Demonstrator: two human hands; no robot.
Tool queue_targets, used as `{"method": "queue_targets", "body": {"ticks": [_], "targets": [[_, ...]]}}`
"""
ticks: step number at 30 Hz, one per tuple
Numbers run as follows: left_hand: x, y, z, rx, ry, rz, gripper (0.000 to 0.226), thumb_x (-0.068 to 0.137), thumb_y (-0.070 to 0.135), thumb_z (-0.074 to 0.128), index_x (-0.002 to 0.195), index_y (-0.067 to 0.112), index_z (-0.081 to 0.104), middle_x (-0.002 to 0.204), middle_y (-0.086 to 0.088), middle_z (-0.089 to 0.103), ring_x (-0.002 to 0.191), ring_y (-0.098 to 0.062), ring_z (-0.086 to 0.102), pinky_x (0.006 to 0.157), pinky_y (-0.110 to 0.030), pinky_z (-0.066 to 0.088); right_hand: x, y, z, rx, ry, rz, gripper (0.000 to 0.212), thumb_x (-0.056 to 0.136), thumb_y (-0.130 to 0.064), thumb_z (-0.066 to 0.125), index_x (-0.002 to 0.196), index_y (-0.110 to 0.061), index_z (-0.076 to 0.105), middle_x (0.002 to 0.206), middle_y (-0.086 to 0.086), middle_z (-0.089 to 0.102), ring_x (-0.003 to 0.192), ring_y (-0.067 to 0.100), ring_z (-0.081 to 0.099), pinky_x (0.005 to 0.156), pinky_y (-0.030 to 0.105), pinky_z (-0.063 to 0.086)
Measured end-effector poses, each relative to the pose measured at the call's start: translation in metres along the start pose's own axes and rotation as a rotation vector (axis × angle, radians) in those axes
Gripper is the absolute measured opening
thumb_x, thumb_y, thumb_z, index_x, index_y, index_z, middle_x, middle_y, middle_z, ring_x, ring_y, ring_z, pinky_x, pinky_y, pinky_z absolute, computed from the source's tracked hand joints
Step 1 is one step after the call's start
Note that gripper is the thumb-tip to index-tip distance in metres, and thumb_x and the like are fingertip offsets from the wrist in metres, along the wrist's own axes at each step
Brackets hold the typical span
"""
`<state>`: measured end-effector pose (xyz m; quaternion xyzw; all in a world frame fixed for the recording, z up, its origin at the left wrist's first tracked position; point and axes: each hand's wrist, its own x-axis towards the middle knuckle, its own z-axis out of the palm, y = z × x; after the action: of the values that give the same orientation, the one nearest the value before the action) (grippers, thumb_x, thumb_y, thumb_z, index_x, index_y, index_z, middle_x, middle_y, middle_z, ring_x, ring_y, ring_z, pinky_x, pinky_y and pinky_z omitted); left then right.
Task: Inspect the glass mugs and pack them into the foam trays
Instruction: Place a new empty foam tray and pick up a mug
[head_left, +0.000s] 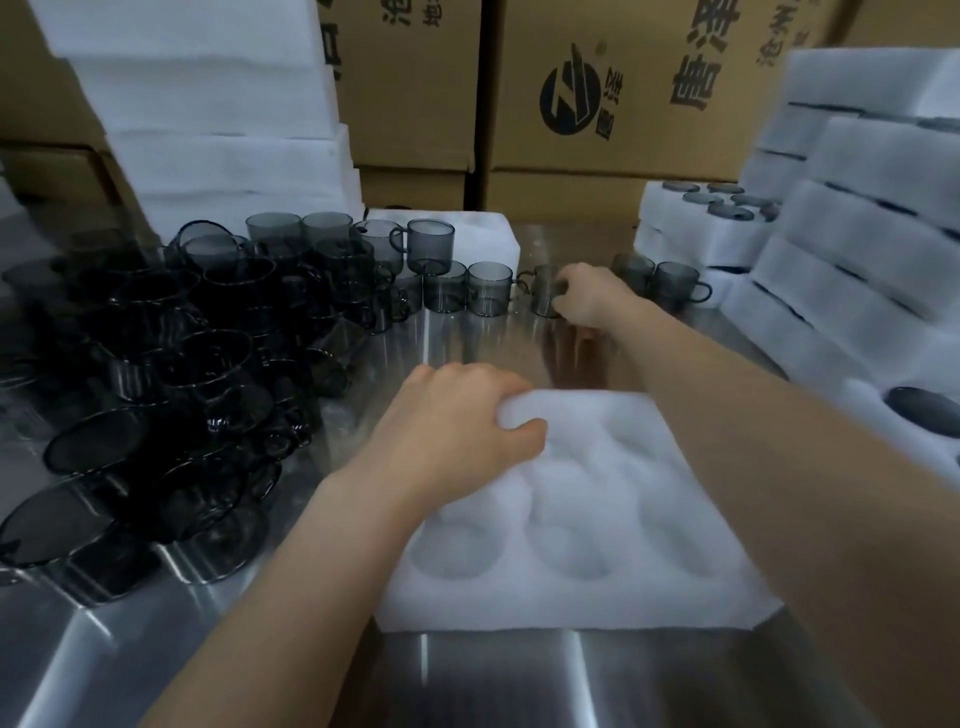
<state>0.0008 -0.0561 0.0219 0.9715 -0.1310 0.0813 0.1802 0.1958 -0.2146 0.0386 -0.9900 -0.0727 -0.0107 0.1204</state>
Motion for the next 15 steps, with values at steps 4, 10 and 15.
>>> {"method": "queue_targets", "body": {"ticks": [4, 10, 15], "targets": [[0.001, -0.001, 0.001, 0.000, 0.011, 0.001, 0.046, 0.083, 0.056, 0.047, 0.118, 0.032, 0.064, 0.117, 0.004, 0.066, 0.112, -0.020, 0.056, 0.090, -0.033, 0.032, -0.003, 0.001, 0.001, 0.010, 0.098, -0.019, 0.023, 0.097, -0.018, 0.052, 0.112, -0.010, 0.067, 0.110, 0.016, 0.068, 0.100, 0.035, 0.062, 0.089, 0.042, 0.053], [-0.001, 0.001, -0.002, -0.040, 0.004, -0.019, 0.035, 0.086, 0.050, 0.054, 0.111, 0.028, 0.068, 0.105, 0.004, 0.068, 0.099, -0.021, 0.060, 0.089, -0.034, 0.038, -0.042, 0.002, -0.018, 0.047, 0.197, -0.046, 0.016, 0.096, -0.023, 0.056, 0.104, -0.021, 0.070, 0.099, 0.010, 0.071, 0.095, 0.032, 0.064, 0.078, 0.035, 0.052], [-0.004, 0.002, -0.006, -0.020, -0.012, -0.057, 0.032, 0.087, 0.047, 0.056, 0.106, 0.025, 0.066, 0.102, 0.003, 0.069, 0.075, -0.017, 0.063, 0.094, -0.037, 0.042, -0.100, 0.005, -0.034, 0.165, 0.336, -0.167, 0.017, 0.096, -0.025, 0.058, 0.104, -0.019, 0.072, 0.087, 0.001, 0.068, 0.093, 0.023, 0.065, 0.077, 0.030, 0.050]]}}
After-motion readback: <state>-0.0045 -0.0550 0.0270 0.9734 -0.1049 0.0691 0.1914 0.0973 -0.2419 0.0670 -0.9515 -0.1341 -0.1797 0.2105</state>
